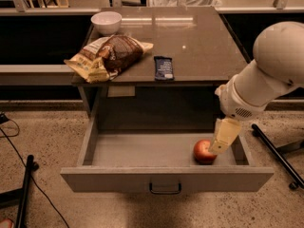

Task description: Pick apple from top drawer and place on counter

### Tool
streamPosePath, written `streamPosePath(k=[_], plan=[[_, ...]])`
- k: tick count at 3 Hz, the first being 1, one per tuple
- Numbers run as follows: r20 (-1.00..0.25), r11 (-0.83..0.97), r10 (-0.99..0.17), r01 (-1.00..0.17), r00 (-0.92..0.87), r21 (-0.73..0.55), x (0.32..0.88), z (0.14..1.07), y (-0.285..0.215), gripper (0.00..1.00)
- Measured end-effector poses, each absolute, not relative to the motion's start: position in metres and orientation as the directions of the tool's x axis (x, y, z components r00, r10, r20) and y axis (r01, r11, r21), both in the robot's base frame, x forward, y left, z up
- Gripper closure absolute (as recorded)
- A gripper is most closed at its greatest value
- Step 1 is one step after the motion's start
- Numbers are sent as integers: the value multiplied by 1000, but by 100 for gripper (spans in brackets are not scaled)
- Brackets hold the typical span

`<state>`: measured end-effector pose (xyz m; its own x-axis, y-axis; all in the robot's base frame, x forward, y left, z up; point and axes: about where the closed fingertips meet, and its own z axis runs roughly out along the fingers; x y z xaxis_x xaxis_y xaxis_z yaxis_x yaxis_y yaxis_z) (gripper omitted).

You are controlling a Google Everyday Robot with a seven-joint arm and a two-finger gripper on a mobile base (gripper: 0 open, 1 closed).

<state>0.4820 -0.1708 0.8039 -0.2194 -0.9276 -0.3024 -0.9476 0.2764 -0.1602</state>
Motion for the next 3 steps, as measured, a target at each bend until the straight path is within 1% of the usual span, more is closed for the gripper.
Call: streamPosePath(k=[1,2,3], plan=[[-302,276,-928,-948,-219,-160,482,804,-171,0],[-301,247,-935,-952,-186,-181,492,777,-171,7],[-304,239,-937,-950,-172,-201,506,731,-183,23]])
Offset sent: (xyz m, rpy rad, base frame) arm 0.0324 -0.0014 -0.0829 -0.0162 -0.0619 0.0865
